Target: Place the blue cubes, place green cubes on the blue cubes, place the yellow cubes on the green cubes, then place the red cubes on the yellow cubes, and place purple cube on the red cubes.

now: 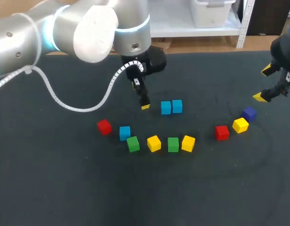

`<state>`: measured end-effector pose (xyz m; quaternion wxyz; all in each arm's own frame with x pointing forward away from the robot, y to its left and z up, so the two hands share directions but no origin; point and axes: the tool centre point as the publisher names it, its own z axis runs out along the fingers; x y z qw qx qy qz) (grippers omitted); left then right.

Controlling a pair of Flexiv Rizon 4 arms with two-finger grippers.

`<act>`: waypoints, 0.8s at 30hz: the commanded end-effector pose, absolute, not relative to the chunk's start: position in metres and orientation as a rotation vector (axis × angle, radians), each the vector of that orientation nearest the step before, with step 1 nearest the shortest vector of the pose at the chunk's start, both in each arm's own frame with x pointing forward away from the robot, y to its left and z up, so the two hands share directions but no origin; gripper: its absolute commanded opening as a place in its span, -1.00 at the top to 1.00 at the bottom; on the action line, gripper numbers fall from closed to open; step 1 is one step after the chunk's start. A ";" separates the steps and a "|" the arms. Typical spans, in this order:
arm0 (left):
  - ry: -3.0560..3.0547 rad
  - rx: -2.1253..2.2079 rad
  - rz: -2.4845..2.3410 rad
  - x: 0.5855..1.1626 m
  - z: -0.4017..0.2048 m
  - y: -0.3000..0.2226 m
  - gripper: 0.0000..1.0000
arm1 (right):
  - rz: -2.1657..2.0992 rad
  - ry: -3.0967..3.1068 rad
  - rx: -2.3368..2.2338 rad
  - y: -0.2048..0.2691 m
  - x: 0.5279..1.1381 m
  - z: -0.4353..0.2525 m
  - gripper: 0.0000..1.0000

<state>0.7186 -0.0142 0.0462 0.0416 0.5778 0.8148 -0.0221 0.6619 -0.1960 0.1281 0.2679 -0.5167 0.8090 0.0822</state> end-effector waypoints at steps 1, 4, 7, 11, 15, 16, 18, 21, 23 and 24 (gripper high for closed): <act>2.494 1.669 -0.059 0.703 0.050 -0.001 -1.00 | 0.226 2.182 -1.395 -0.196 0.663 0.127 -1.00; 2.514 1.624 -0.042 0.698 0.050 0.004 -1.00 | 0.226 2.182 -1.395 -0.196 0.663 0.127 -1.00; 2.542 1.576 0.039 0.696 0.045 0.012 -1.00 | 0.226 2.182 -1.395 -0.196 0.663 0.127 -1.00; 2.553 1.547 0.046 0.689 0.046 0.019 -1.00 | 0.226 2.182 -1.395 -0.196 0.663 0.127 -1.00; 2.517 1.645 0.058 0.673 0.043 0.027 -1.00 | 0.226 2.182 -1.395 -0.196 0.663 0.127 -1.00; 2.498 1.683 0.061 0.669 0.042 0.030 -1.00 | 0.226 2.182 -1.395 -0.196 0.663 0.127 -1.00; 2.463 1.771 0.031 0.662 0.040 0.036 -1.00 | 0.226 2.182 -1.395 -0.196 0.663 0.127 -1.00; 2.412 1.865 0.025 0.655 0.039 0.047 -1.00 | 0.226 2.182 -1.395 -0.196 0.663 0.127 -1.00; 2.401 1.880 0.035 0.651 0.038 0.052 -1.00 | 0.226 2.182 -1.395 -0.196 0.663 0.127 -1.00; 2.399 1.890 0.047 0.649 0.038 0.054 -1.00 | 0.226 2.182 -1.395 -0.196 0.663 0.127 -1.00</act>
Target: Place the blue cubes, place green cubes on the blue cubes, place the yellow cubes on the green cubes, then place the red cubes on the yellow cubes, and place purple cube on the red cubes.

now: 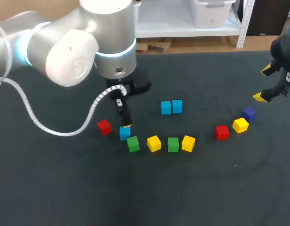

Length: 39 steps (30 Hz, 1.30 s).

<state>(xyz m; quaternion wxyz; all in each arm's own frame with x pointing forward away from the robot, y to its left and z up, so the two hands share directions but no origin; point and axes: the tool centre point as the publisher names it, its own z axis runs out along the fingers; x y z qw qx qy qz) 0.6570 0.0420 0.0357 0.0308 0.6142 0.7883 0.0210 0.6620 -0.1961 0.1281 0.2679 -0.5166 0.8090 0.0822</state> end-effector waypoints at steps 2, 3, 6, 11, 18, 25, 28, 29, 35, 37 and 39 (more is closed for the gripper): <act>2.409 1.886 0.088 0.645 0.036 0.056 -1.00 | 0.226 2.182 -1.395 -0.196 0.663 0.127 -1.00; 2.410 1.883 0.091 0.643 0.035 0.057 -1.00 | 0.226 2.182 -1.395 -0.196 0.663 0.127 -1.00; 2.376 1.881 0.030 0.638 0.035 0.055 -1.00 | 0.226 2.182 -1.395 -0.196 0.663 0.127 -1.00; 2.279 1.990 -0.100 0.631 0.031 0.050 -1.00 | 0.226 2.182 -1.395 -0.196 0.663 0.127 -1.00; 2.220 2.058 -0.085 0.637 0.025 0.051 -1.00 | 0.226 2.182 -1.395 -0.196 0.663 0.127 -1.00; 2.196 2.095 -0.051 0.646 0.019 0.045 -1.00 | 0.226 2.182 -1.395 -0.196 0.663 0.127 -1.00; 2.198 2.107 -0.055 0.646 0.018 0.040 -1.00 | 0.226 2.182 -1.395 -0.196 0.663 0.127 -1.00; 2.200 2.111 -0.057 0.647 0.017 0.038 -1.00 | 0.226 2.182 -1.395 -0.196 0.663 0.127 -1.00; 2.220 2.130 -0.055 0.647 0.009 0.034 -1.00 | 0.226 2.182 -1.395 -0.196 0.663 0.127 -1.00; 2.229 2.132 -0.049 0.648 0.004 0.034 -1.00 | 0.226 2.182 -1.395 -0.196 0.663 0.127 -1.00; 2.235 2.131 -0.038 0.649 0.001 0.034 -1.00 | 0.226 2.182 -1.395 -0.196 0.663 0.127 -1.00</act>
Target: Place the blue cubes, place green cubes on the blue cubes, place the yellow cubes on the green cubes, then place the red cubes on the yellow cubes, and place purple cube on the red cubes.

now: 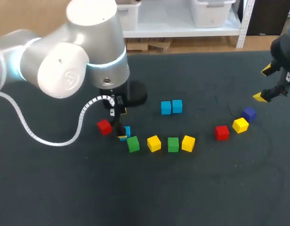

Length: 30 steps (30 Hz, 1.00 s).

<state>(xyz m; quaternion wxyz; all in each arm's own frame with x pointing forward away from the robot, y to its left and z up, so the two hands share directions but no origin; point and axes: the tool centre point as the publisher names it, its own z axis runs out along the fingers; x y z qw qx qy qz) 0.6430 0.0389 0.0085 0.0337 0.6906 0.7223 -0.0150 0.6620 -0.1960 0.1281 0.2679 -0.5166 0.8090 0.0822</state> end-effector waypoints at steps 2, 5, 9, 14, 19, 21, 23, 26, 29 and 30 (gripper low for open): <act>2.238 2.137 -0.027 0.650 -0.002 0.035 -1.00 | 0.226 2.182 -1.395 -0.196 0.663 0.127 -1.00; 2.235 2.136 -0.037 0.652 -0.002 0.035 -0.95 | 0.226 2.182 -1.395 -0.196 0.663 0.127 -1.00; 2.237 2.130 -0.023 0.656 -0.003 0.036 -0.80 | 0.226 2.182 -1.395 -0.196 0.663 0.127 -1.00; 2.227 2.146 -0.011 0.658 -0.005 0.035 0.26 | 0.226 2.182 -1.395 -0.196 0.663 0.127 -1.00; 2.223 2.153 -0.016 0.657 -0.006 0.034 1.00 | 0.226 2.182 -1.395 -0.196 0.663 0.127 -1.00; 2.225 2.149 -0.017 0.657 -0.006 0.034 1.00 | 0.226 2.182 -1.395 -0.196 0.663 0.127 -1.00; 2.227 2.146 -0.015 0.657 -0.006 0.034 1.00 | 0.226 2.182 -1.395 -0.196 0.663 0.127 -1.00; 2.229 2.147 -0.011 0.657 -0.004 0.034 1.00 | 0.226 2.182 -1.395 -0.196 0.663 0.127 -1.00; 2.236 2.135 -0.005 0.659 0.001 0.031 1.00 | 0.226 2.182 -1.395 -0.196 0.663 0.127 -1.00; 2.238 2.132 -0.003 0.660 0.002 0.030 1.00 | 0.226 2.182 -1.395 -0.196 0.663 0.127 -1.00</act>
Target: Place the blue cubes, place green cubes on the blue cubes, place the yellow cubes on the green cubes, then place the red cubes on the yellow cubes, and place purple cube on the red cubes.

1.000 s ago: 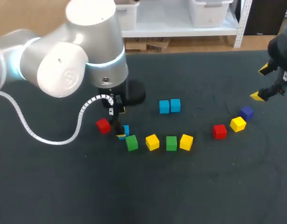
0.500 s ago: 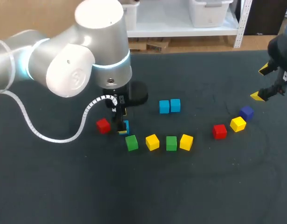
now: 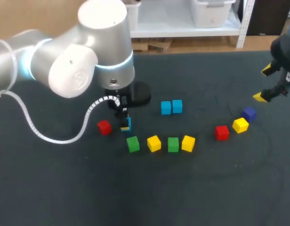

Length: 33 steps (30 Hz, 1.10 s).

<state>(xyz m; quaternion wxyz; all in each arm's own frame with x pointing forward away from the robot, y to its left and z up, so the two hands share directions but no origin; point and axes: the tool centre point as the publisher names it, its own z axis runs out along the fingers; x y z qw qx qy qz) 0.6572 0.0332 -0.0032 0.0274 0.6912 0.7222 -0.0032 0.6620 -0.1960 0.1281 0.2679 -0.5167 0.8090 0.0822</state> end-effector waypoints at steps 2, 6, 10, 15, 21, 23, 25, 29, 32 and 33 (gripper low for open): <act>2.245 2.131 0.009 0.662 0.006 0.027 1.00 | 0.226 2.182 -1.395 -0.196 0.663 0.127 -1.00; 2.304 2.112 0.050 0.670 0.008 0.018 1.00 | 0.226 2.182 -1.395 -0.196 0.663 0.127 -1.00; 2.308 2.120 0.064 0.676 0.011 0.006 1.00 | 0.226 2.182 -1.395 -0.196 0.663 0.127 -1.00; 2.300 2.159 0.056 0.681 0.013 -0.009 1.00 | 0.226 2.182 -1.395 -0.196 0.663 0.127 -1.00; 2.275 2.189 0.058 0.691 0.011 -0.026 1.00 | 0.226 2.182 -1.395 -0.196 0.663 0.127 -1.00; 2.277 2.193 0.055 0.694 0.011 -0.031 1.00 | 0.226 2.182 -1.395 -0.196 0.663 0.127 -1.00; 2.273 2.201 0.055 0.696 0.010 -0.036 1.00 | 0.226 2.182 -1.395 -0.196 0.663 0.127 -1.00; 2.251 2.210 0.028 0.700 0.010 -0.043 1.00 | 0.226 2.182 -1.395 -0.196 0.663 0.127 -1.00; 2.252 2.213 0.022 0.706 0.008 -0.046 1.00 | 0.226 2.182 -1.395 -0.196 0.663 0.127 -1.00; 2.253 2.211 0.022 0.708 0.007 -0.046 1.00 | 0.226 2.182 -1.395 -0.196 0.663 0.127 -1.00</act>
